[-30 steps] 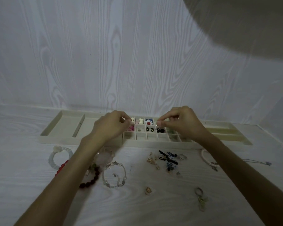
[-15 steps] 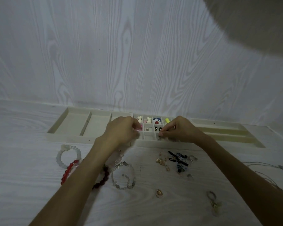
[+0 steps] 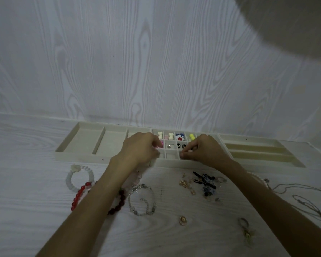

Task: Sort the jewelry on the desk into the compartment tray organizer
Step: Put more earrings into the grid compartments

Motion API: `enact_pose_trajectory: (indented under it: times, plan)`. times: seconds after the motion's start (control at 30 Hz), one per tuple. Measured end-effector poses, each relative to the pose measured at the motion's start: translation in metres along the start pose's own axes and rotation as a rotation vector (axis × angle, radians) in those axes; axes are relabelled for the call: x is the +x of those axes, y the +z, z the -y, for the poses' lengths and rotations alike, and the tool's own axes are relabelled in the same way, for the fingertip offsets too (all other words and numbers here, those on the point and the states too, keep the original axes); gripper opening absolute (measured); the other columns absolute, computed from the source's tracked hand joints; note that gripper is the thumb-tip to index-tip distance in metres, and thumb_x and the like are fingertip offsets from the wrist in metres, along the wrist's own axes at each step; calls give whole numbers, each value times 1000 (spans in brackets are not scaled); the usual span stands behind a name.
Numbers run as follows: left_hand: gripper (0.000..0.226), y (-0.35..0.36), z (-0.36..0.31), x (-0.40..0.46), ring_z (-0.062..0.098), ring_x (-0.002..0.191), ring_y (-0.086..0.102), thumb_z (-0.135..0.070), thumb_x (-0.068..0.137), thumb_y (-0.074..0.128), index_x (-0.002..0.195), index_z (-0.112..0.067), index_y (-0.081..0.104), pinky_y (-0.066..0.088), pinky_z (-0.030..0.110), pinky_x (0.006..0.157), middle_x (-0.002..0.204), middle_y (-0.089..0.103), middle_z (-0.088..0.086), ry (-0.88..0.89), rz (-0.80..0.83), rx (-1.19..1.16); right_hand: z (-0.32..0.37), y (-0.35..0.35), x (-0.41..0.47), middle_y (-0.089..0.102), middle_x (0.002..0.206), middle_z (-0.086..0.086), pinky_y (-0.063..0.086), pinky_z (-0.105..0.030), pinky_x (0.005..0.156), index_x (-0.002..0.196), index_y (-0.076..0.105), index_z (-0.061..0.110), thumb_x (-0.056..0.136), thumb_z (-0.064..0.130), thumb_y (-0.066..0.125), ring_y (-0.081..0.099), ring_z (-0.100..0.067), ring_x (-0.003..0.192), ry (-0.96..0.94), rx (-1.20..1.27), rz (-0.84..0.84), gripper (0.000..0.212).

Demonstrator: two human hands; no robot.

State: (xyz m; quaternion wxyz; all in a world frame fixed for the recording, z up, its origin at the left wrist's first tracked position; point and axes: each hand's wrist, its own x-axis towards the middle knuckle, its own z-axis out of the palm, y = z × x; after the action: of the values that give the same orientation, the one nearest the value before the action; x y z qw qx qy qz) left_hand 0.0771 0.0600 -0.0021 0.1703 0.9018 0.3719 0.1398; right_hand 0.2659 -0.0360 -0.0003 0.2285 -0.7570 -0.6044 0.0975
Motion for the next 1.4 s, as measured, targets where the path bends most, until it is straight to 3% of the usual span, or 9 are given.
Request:
enact_pose_trajectory:
  times: [0.23,0.37,0.57,0.67,0.77,0.97,1.1,1.2,1.4]
  plan:
    - [29,0,2,1,14,111,55,-30,85,66,115,-31,64,38,25,78,122,62,-8,2,17,6,-1,-10,1,53,40,17,32,-17,46,82,78,22,78,31,74,47,0,40,15,30,-13,11]
    - [31,1,3,2,14,110,55,-30,85,65,116,-31,63,39,25,78,120,63,-8,3,31,8,-5,-17,0,62,58,-10,28,-17,44,84,76,22,92,26,55,35,-5,37,25,-33,103,23]
    - [31,1,3,3,14,108,56,-33,85,66,116,-30,63,37,25,75,117,64,-7,3,32,5,-5,-9,-1,66,68,0,42,-22,58,88,75,28,96,42,43,54,-15,55,21,-130,150,36]
    - [31,1,3,3,14,106,57,-35,85,66,115,-29,64,37,26,75,116,64,-7,4,35,4,-5,-4,-2,58,61,15,31,-16,55,89,75,28,97,43,39,52,-3,54,20,-154,135,40]
    - [31,2,4,3,14,105,57,-34,84,67,114,-30,64,37,25,74,116,64,-7,5,28,6,-4,-4,-1,65,70,8,35,-18,59,88,75,26,98,41,38,58,-8,64,23,-136,162,41]
    - [31,2,4,4,13,106,57,-35,84,67,115,-30,64,37,25,75,116,64,-7,8,27,9,3,-7,-3,48,41,14,36,-19,57,87,76,18,100,40,33,47,6,42,63,-22,164,49]
    - [31,3,5,4,13,105,57,-35,84,67,115,-30,64,37,25,75,116,64,-7,9,27,5,8,-9,-5,44,43,10,42,-26,86,81,77,22,101,41,24,50,-4,58,51,-35,80,59]
    - [32,3,5,4,14,106,57,-35,85,67,115,-29,64,38,26,76,117,64,-7,10,29,9,14,-7,-8,45,40,17,39,-26,81,82,77,22,101,42,23,47,0,57,53,-42,87,60]
    - [32,4,5,3,14,107,56,-34,85,66,116,-30,63,37,26,76,117,63,-7,8,26,10,20,-5,-8,46,56,13,39,-36,96,86,77,23,102,40,21,43,-3,59,62,-129,61,60]
